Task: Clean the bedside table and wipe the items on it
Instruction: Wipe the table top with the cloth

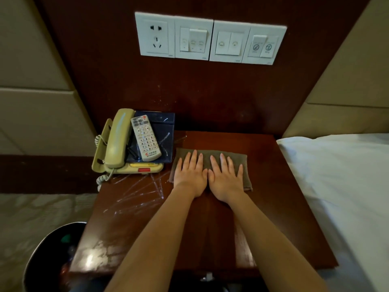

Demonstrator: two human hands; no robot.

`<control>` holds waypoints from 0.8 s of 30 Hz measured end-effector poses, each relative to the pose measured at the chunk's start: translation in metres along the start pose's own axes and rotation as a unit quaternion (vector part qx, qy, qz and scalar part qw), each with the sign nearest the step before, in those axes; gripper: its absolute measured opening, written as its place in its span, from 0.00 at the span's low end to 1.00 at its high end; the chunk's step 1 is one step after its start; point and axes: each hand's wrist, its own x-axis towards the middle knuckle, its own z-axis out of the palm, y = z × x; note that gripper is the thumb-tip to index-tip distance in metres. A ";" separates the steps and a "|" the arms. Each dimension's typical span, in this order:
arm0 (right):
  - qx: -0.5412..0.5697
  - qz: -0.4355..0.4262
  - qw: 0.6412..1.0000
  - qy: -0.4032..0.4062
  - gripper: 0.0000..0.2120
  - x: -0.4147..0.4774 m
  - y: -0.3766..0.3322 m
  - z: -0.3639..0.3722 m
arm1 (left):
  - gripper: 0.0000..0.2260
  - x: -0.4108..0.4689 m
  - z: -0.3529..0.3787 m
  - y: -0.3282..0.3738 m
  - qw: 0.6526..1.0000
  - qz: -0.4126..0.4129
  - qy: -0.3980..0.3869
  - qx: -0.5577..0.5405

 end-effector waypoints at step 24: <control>-0.005 -0.029 0.998 -0.052 0.25 -0.182 -0.019 0.035 | 0.25 -0.192 0.035 0.003 1.000 -0.008 -0.021 0.004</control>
